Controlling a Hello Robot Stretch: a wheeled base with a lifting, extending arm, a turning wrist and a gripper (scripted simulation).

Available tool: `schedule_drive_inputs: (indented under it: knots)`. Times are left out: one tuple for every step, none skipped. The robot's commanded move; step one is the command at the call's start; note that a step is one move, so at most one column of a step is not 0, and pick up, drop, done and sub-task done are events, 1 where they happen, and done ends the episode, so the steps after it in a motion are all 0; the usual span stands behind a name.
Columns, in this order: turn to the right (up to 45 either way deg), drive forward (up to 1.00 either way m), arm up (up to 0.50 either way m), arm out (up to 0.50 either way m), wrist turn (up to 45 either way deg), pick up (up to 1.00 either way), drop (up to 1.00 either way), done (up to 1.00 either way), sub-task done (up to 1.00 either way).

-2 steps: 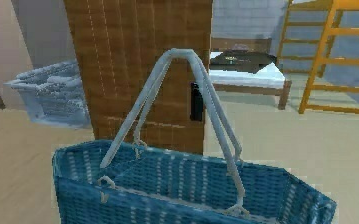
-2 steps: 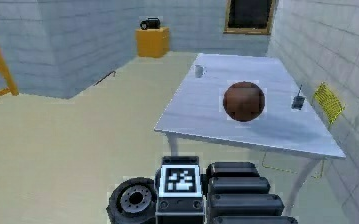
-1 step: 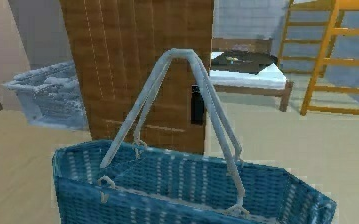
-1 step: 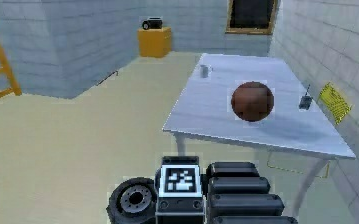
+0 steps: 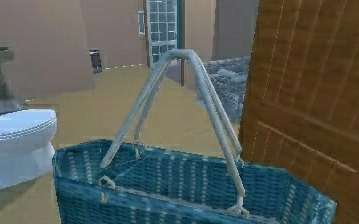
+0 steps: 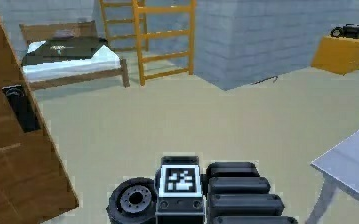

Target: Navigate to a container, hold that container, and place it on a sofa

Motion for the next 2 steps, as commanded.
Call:
schedule_drive_inputs:
  knots:
    - [-6.0,0.00,0.00,0.00,0.0,0.00,0.00,0.00,0.00]
    - [0.0,1.00,0.00,0.00,0.0,0.00,0.00,0.00,0.00]
